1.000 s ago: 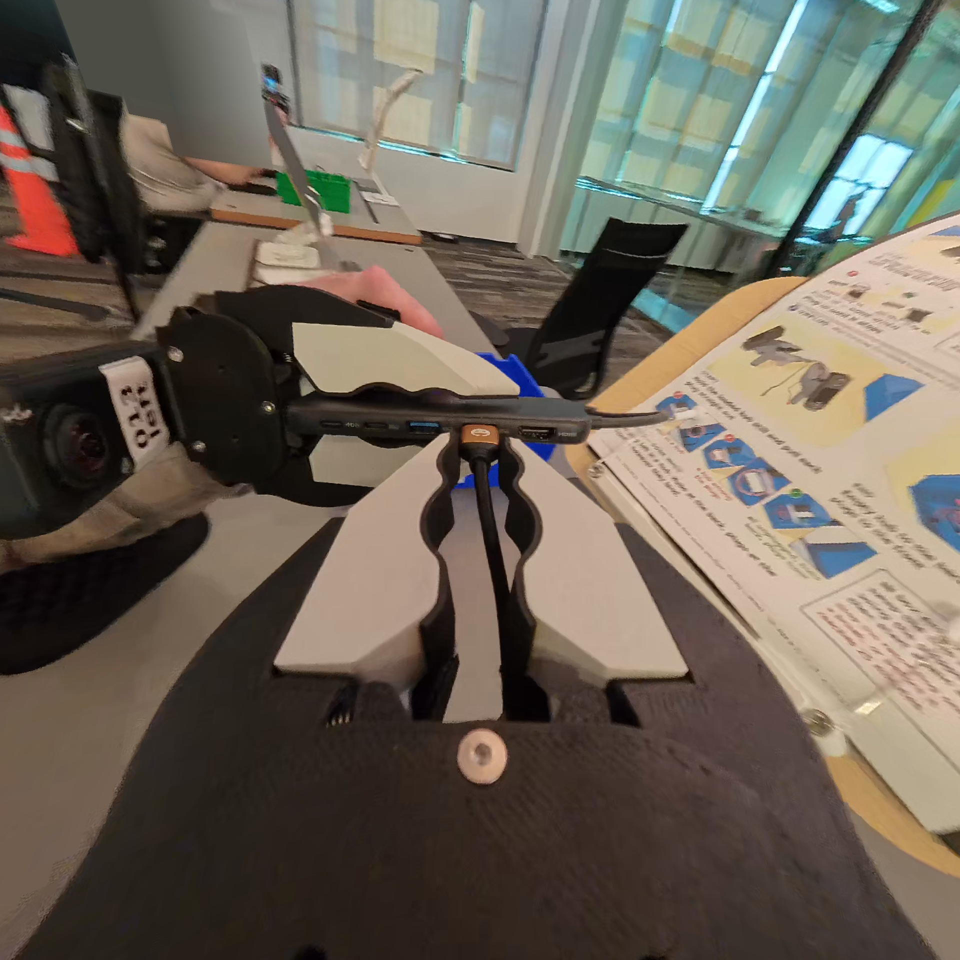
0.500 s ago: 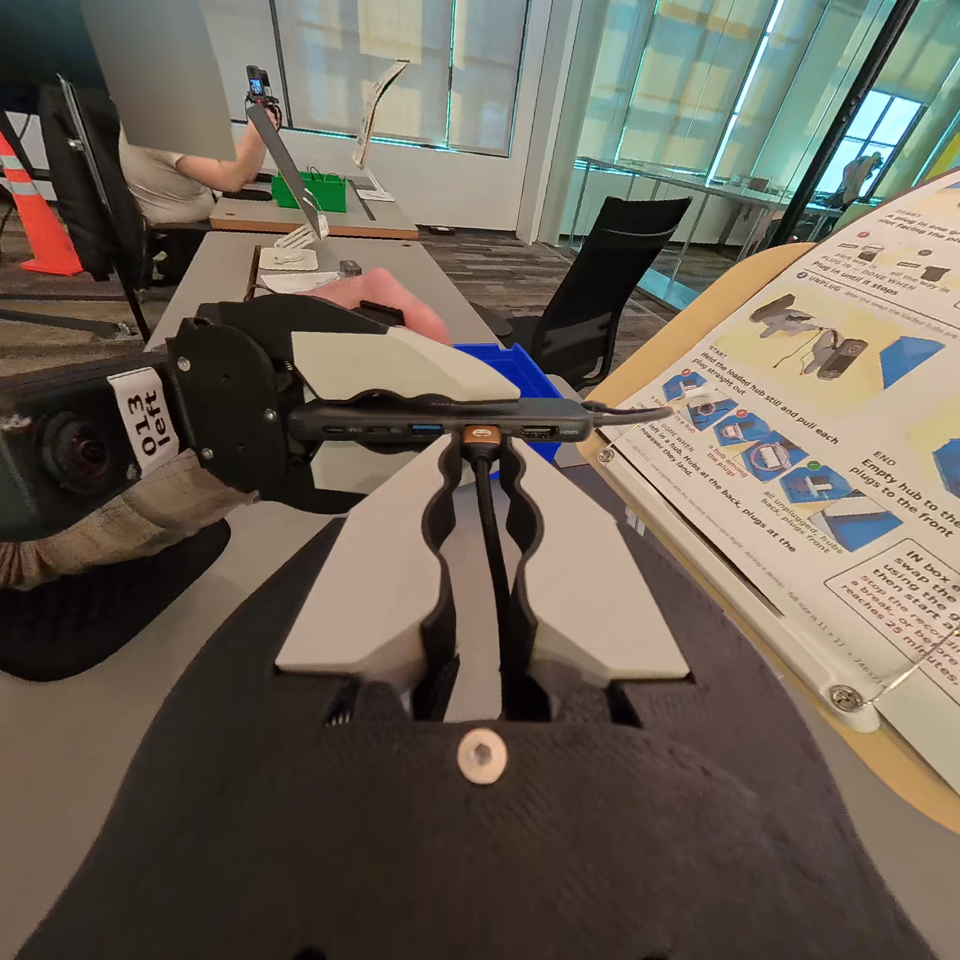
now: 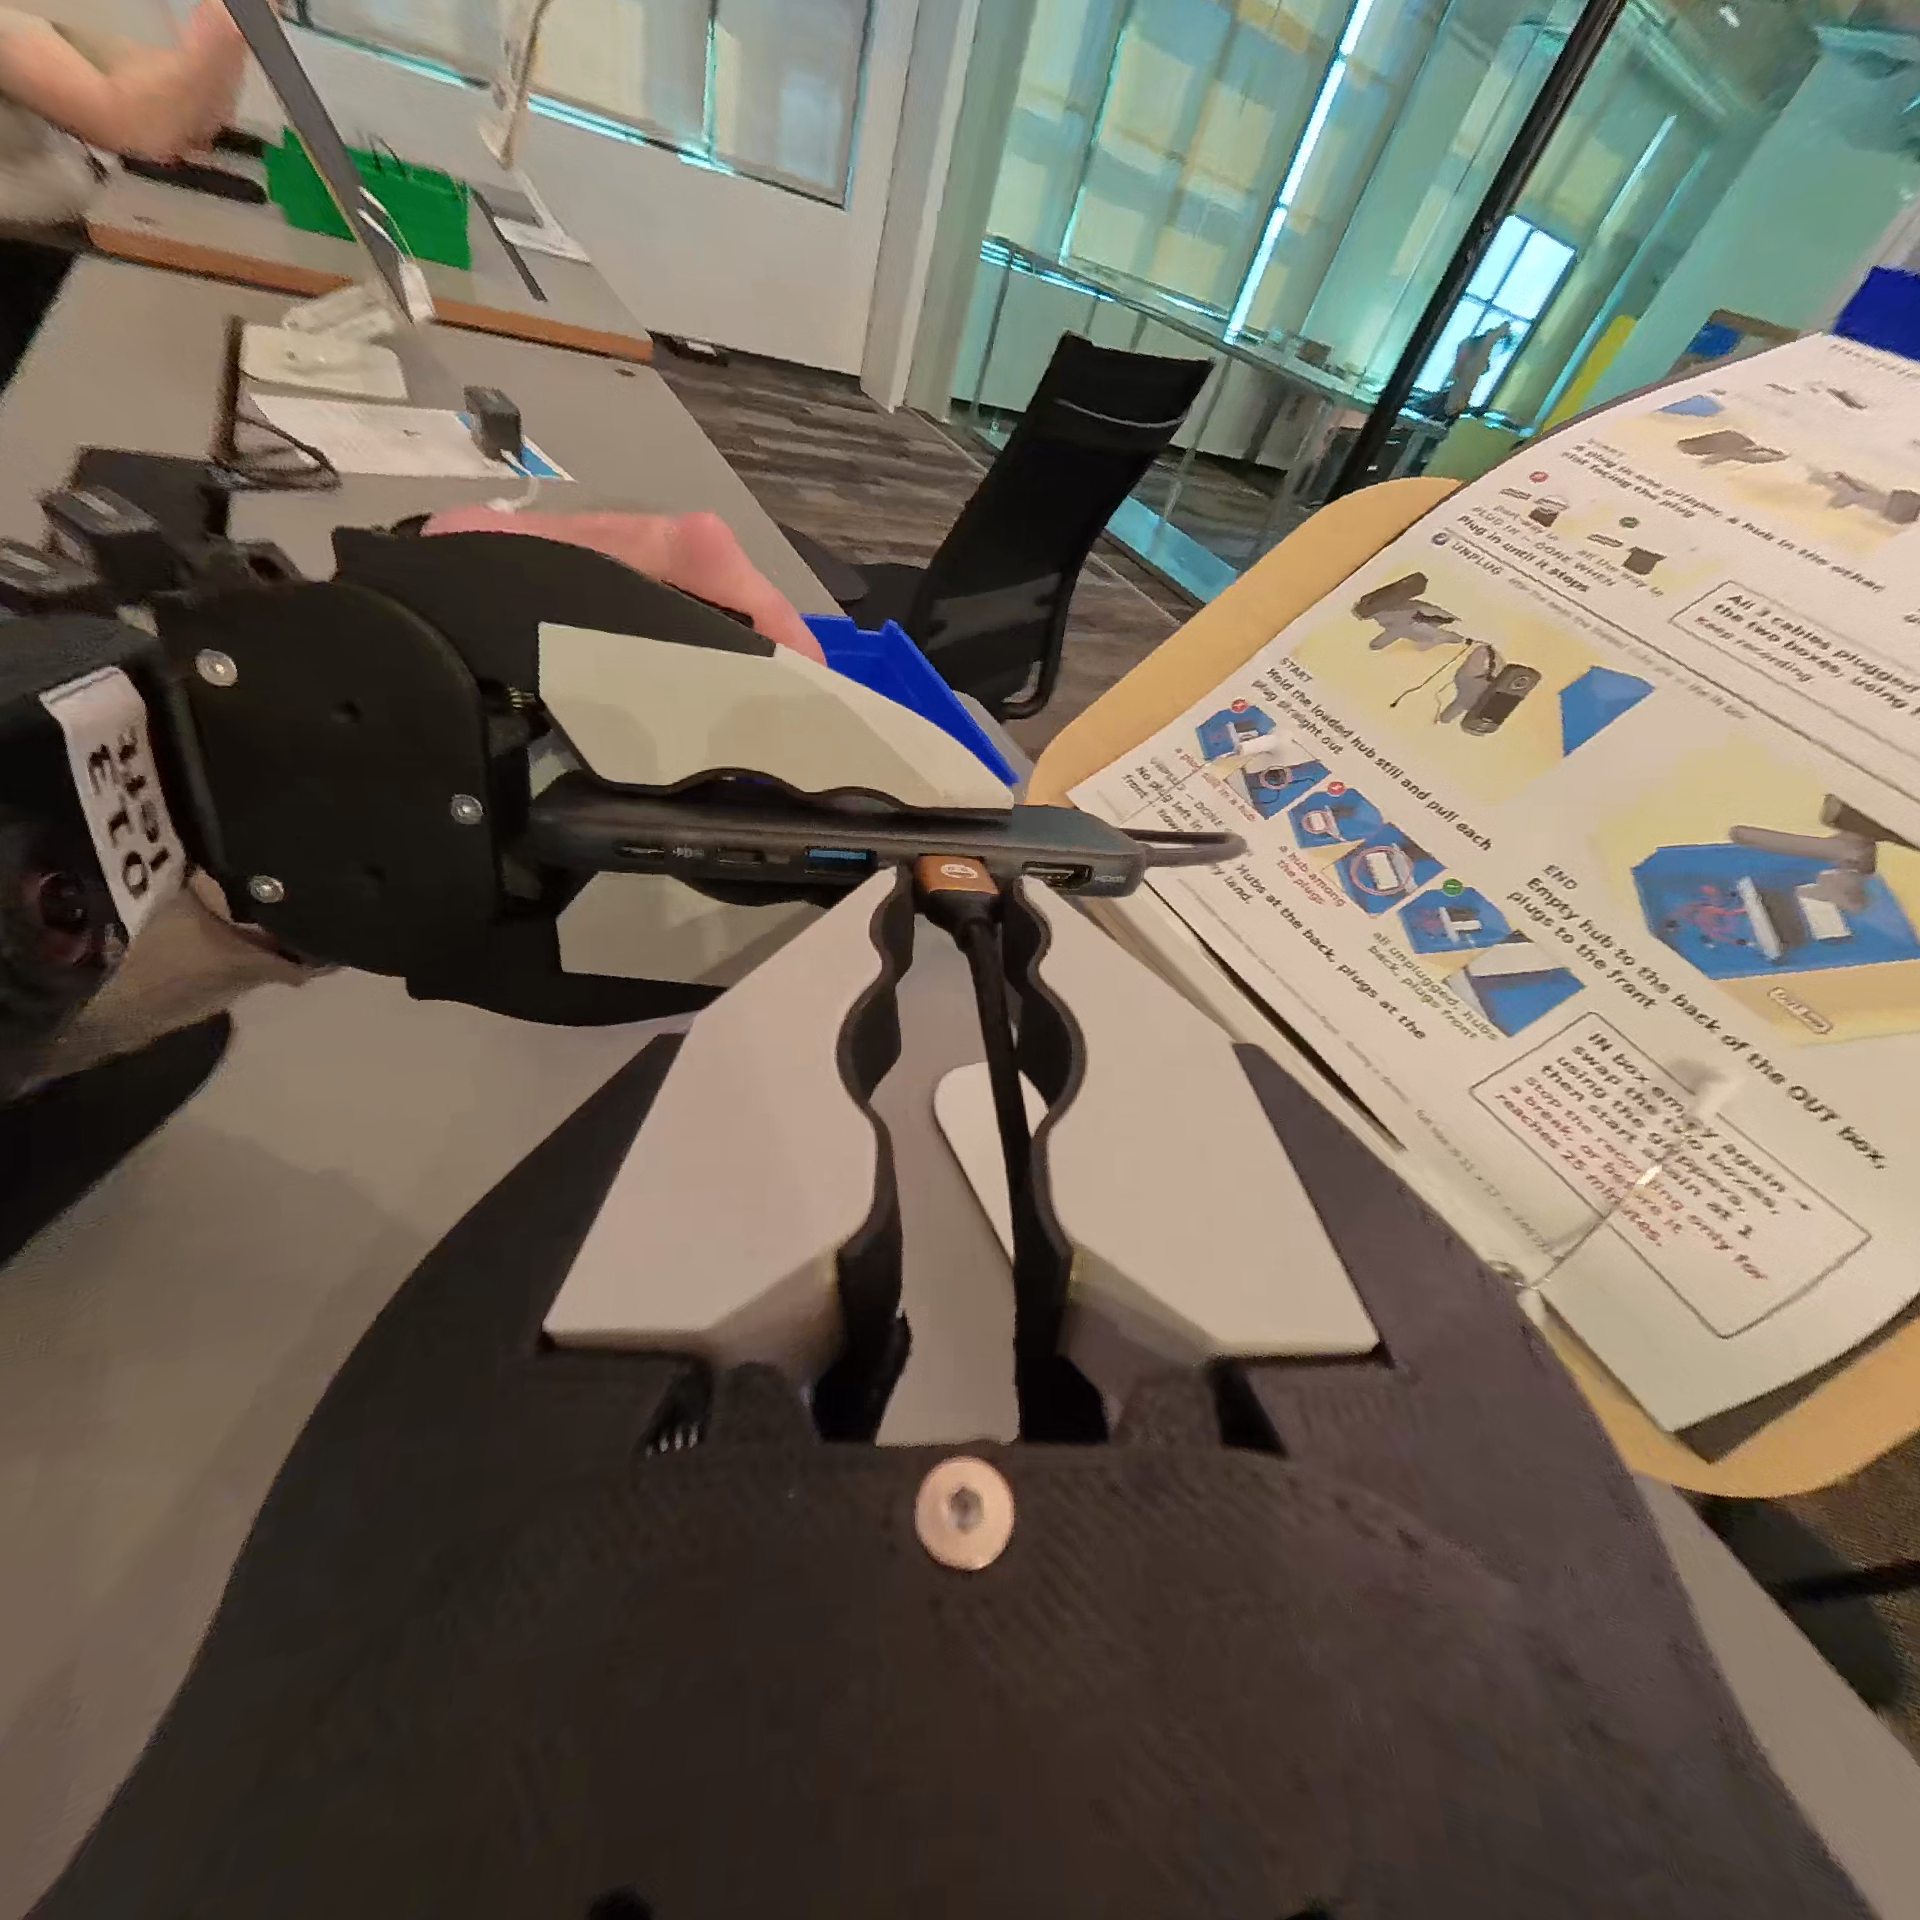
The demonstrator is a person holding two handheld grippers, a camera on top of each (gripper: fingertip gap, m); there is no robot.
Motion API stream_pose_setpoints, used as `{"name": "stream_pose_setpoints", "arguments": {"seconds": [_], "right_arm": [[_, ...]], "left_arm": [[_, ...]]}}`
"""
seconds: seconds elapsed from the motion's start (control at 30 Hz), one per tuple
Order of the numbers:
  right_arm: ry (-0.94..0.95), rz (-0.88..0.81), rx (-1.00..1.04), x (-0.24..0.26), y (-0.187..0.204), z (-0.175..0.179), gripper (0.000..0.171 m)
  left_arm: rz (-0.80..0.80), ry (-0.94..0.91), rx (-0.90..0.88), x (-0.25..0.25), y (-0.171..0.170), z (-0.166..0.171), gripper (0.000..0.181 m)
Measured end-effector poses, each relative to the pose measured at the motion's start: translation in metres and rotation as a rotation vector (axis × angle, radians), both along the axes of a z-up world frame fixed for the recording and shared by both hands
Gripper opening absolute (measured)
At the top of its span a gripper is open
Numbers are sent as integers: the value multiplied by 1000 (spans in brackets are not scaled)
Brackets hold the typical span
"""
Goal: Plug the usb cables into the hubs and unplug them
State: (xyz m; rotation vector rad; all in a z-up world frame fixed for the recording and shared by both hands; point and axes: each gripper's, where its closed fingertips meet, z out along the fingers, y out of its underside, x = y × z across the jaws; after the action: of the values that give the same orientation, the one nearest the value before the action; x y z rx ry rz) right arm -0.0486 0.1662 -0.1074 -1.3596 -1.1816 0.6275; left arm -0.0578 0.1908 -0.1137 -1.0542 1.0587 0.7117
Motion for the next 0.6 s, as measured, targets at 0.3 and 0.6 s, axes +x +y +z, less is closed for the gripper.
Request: {"name": "stream_pose_setpoints", "arguments": {"seconds": [0.3,0.6], "right_arm": [[106,136,-182,4,-5,2,12],[114,99,-142,3,-12,7,13]], "left_arm": [[-7,-12,-14,2,1,-1,19],[3,-33,-19,-7,4,0,19]]}}
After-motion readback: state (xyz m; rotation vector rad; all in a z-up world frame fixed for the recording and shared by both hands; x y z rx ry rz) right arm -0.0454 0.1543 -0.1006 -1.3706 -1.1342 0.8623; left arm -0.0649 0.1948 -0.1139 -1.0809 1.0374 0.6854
